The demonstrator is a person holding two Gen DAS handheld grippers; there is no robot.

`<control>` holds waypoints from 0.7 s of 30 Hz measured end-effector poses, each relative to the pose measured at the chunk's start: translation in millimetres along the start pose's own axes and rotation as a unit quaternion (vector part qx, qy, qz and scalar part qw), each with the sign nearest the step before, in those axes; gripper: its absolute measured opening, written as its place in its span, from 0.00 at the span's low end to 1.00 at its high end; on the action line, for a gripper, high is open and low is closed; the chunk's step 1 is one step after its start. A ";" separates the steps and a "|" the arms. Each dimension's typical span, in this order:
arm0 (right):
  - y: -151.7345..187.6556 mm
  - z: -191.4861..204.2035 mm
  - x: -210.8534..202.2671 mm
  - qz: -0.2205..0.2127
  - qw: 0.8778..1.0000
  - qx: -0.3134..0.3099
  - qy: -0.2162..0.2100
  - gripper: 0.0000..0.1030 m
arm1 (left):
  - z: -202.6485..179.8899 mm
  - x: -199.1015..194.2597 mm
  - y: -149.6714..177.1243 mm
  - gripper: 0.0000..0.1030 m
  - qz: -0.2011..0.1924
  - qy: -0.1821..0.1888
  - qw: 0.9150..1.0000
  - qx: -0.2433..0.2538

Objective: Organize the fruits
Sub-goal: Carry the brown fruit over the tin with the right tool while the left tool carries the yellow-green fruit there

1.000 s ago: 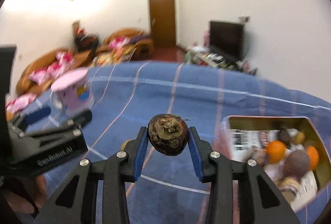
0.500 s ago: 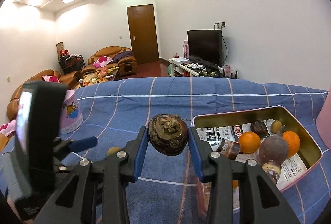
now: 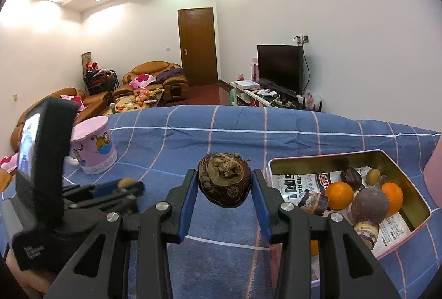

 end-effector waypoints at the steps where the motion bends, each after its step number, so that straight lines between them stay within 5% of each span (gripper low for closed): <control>1: -1.2 1.9 -2.2 -0.005 1.000 -0.002 -0.001 0.40 | 4.5 -2.5 -2.0 0.27 -0.008 -0.007 1.000 -0.006; 15: 2.0 0.1 -12.3 -0.014 1.000 -0.010 -0.002 0.40 | 3.0 -45.6 -11.5 0.27 -0.118 -0.046 0.992 0.022; 17: 3.6 -1.4 -14.4 -0.013 1.000 -0.006 -0.002 0.40 | 2.6 -47.7 -11.6 0.27 -0.116 -0.022 0.993 0.018; 21: 6.5 -3.5 -19.4 -0.015 1.000 -0.005 -0.002 0.40 | -12.1 -51.1 -1.7 0.27 -0.075 0.114 0.990 -0.021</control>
Point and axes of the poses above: each gripper's, at about its wrist camera, not at the fingertips, and x roughly the way its jaws point, z to its left, y to its underside, the point moved 10 cm from there along x, roughly the way its jaws point, and after that the axes turned 10 degrees about -x, right-handed, at the moved point
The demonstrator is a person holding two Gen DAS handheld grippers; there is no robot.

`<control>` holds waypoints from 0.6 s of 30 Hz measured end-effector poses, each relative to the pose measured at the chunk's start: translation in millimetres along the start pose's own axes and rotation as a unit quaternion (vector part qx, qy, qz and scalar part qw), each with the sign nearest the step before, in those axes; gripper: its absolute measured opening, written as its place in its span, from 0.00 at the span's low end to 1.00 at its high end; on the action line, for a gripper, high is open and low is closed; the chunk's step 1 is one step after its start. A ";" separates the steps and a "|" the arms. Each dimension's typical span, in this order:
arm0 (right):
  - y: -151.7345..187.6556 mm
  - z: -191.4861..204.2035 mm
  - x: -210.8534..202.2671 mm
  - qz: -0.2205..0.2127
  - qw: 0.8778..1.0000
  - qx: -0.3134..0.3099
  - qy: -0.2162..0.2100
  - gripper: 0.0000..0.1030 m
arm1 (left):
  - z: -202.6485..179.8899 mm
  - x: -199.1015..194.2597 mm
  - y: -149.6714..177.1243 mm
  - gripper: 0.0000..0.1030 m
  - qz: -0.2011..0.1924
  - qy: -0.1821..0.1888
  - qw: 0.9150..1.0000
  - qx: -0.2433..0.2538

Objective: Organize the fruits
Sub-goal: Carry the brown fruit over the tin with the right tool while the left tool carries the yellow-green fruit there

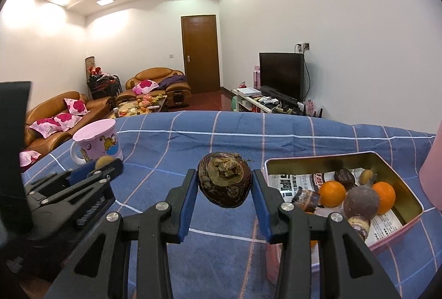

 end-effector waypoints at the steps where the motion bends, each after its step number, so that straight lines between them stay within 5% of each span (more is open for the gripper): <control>1: -0.1 -0.7 -0.9 0.000 1.000 0.000 -0.001 0.40 | -2.6 -0.5 2.3 0.27 0.008 0.025 1.000 -0.010; 12: 9.4 -19.7 -6.9 0.013 1.000 0.025 0.002 0.40 | -18.4 -13.4 6.3 0.27 -0.005 0.062 0.998 0.010; 18: 12.5 -23.8 -7.3 0.018 0.999 0.028 -0.004 0.40 | -16.4 -18.4 6.2 0.27 -0.025 -0.002 0.999 0.021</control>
Point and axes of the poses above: each gripper's, at about its wrist camera, not at the fingertips, and x roughly the way its jaws point, z to its left, y to its underside, the point moved 10 cm from there along x, roughly the way its jaws point, and after that the axes turned 10 degrees about -x, right-handed, at the moved point
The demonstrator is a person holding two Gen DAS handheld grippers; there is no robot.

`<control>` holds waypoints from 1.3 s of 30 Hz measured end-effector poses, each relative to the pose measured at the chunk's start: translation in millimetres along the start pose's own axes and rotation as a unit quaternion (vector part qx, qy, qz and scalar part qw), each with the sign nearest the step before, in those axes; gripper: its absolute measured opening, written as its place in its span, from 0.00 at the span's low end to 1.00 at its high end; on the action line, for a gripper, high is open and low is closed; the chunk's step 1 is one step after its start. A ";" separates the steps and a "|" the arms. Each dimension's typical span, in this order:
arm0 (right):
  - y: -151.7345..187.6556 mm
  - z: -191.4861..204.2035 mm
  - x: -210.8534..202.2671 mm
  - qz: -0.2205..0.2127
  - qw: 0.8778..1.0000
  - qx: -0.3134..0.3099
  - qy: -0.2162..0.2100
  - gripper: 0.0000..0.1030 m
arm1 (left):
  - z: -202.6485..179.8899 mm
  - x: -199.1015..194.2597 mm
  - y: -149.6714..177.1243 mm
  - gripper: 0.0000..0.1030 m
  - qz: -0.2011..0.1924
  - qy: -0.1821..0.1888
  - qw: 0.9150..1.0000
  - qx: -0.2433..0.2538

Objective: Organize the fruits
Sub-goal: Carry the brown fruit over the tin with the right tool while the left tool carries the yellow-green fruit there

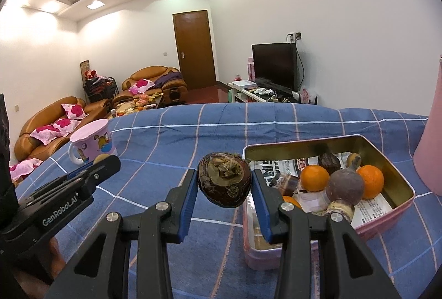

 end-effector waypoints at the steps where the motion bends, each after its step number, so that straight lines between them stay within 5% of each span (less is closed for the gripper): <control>1: 0.3 -0.8 -0.8 -0.001 1.000 -0.001 0.000 0.40 | 1.1 0.1 0.4 0.27 -0.002 -0.012 1.000 0.003; 10: 4.6 -15.1 -10.8 -0.005 1.000 -0.009 0.012 0.40 | -0.6 -7.8 4.4 0.27 -0.028 -0.085 0.995 0.033; 39: 22.6 -100.2 -46.4 -0.007 0.998 -0.012 0.056 0.40 | -114.8 -11.1 44.4 0.27 -0.024 -0.043 0.994 0.096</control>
Point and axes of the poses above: each gripper's, at about its wrist camera, not at the fingertips, and x roughly the way its jaws point, z to its left, y to its underside, the point moved 10 cm from there along x, roughly the way its jaws point, and after that the axes turned 10 degrees about -x, right-handed, at the moved point
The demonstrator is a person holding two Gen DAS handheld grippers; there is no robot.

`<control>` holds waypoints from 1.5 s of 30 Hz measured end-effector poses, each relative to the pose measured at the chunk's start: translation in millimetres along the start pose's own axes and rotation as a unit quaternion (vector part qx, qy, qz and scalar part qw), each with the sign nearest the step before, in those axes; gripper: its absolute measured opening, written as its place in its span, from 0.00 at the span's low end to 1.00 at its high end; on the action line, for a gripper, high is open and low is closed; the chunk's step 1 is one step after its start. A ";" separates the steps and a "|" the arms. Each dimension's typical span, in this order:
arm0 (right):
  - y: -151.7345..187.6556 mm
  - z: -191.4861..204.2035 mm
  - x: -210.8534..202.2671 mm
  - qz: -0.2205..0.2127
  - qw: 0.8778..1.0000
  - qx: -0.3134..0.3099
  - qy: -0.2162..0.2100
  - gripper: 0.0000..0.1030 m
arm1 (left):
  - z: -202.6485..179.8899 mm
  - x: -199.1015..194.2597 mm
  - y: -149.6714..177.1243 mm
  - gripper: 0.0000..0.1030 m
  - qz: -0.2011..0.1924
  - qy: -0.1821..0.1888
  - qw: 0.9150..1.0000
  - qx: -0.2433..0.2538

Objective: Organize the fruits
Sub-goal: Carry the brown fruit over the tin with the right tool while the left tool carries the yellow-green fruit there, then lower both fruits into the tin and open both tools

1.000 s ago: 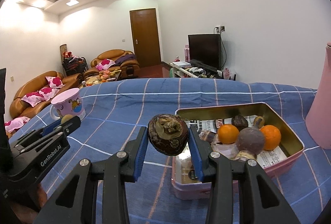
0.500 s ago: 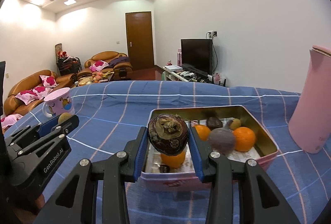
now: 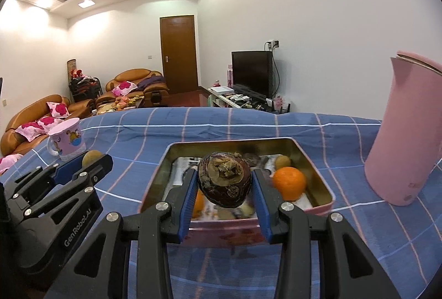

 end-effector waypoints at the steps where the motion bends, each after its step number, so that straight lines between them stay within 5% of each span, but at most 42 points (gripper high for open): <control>1: 0.3 -4.7 0.0 0.000 1.000 0.000 0.003 0.40 | -4.3 0.2 0.6 0.27 0.001 0.004 1.000 0.000; 27: 12.5 -100.9 6.6 0.021 0.997 0.044 0.067 0.40 | -96.3 18.1 11.5 0.27 0.027 0.060 0.998 0.022; 45: -1.1 -113.1 25.9 0.014 0.995 0.022 0.096 0.40 | -123.2 53.4 6.1 0.27 0.057 0.076 0.995 0.002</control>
Point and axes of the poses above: each gripper's, at about its wrist camera, not at the fingertips, and x roughly the way its jaws point, z to its left, y to its underside, the point moved 10 cm from there along x, roughly the way its jaws point, and after that the axes turned 10 degrees about -x, right-handed, at the moved point
